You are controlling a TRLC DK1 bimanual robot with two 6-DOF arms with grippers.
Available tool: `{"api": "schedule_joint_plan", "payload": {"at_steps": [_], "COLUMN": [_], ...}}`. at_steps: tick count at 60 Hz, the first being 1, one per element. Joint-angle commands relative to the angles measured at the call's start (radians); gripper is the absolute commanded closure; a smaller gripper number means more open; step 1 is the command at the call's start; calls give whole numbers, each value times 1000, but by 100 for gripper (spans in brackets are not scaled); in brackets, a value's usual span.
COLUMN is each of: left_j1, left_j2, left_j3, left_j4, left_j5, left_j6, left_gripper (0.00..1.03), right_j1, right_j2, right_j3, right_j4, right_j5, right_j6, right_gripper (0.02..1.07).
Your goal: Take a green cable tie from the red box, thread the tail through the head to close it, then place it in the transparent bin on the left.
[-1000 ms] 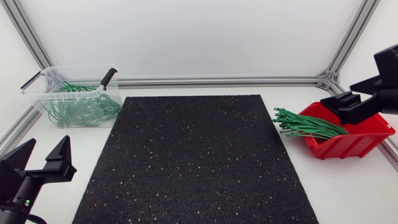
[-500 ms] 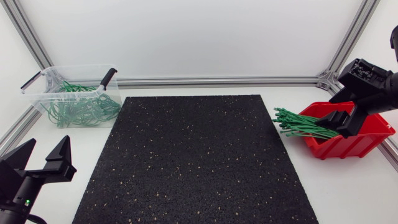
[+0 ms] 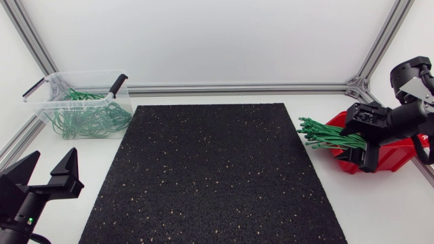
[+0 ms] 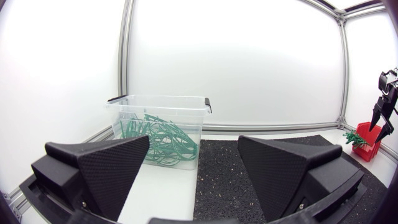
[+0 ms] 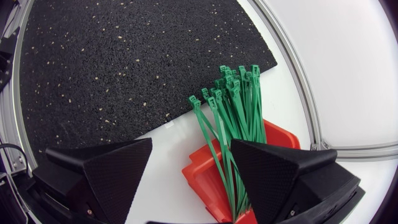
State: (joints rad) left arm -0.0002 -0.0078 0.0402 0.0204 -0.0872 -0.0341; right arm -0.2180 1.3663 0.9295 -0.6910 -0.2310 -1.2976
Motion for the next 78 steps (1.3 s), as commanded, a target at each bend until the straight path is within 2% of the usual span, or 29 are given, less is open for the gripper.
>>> {"api": "schedule_joint_plan", "payload": {"at_steps": [1,8,11,38,44,53,61,67,78], "left_j1": [8,8,8,8,8,8,8,9,9], "left_j2": [5,5,6,12,12,12,12,12,12], "left_j3": [-39,-39,-39,-39,-39,-39,-39,-37,-37], "left_j4": [-23,-25,-25,-28,-28,-28,-28,-30,-31], "left_j5": [-5,-3,-3,6,7,7,7,9,14], "left_j6": [-18,-18,-18,-18,-18,-18,-18,-18,-18], "left_gripper": [4,4,4,4,4,4,4,4,4], "right_j1": [-7,-3,0,19,26,29,29,31,35], "right_j2": [7,-3,2,62,70,73,79,79,77], "right_j3": [-66,-146,-167,-215,-216,-221,-227,-228,-244], "right_j4": [45,183,231,361,372,401,432,441,467], "right_j5": [12,16,27,36,36,38,59,62,79], "right_j6": [-81,-132,-134,-187,-193,-192,-193,-195,-200], "right_gripper": [22,47,51,52,62,72,72,82,84]}}
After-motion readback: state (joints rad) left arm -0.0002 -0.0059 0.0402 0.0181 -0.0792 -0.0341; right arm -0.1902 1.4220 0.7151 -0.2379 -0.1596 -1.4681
